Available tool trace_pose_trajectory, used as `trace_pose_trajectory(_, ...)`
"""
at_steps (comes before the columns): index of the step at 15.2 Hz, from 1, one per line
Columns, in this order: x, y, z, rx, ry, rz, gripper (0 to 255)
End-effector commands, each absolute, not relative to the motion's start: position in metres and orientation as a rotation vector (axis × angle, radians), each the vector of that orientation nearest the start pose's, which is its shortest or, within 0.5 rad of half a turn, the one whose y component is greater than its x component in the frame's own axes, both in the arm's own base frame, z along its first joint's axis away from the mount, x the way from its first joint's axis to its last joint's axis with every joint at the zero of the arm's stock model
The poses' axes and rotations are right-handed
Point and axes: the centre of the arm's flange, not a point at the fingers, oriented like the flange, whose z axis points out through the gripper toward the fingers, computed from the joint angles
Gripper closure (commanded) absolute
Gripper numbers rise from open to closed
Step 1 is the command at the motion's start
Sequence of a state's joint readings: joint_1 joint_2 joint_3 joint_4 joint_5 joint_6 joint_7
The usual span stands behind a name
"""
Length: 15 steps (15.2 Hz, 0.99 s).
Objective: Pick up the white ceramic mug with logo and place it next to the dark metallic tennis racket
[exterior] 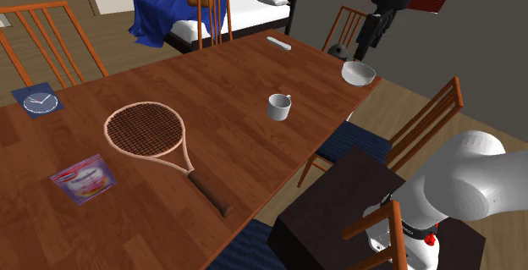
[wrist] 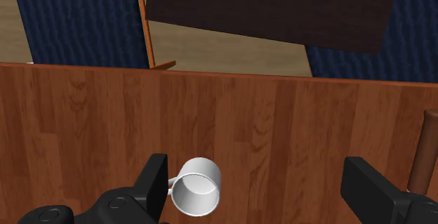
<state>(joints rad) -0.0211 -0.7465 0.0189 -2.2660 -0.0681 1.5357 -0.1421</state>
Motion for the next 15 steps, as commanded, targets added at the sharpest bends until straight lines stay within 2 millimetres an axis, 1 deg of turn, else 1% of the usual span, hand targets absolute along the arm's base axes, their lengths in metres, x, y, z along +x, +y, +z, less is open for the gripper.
trace_pose_trajectory(1, 0.315, -0.006, 0.618, -3.216, -0.213, -0.016, 0)
trace_pose_trajectory(15, 0.422, -0.013, 0.469, -3.204, -0.189, -0.044, 0)
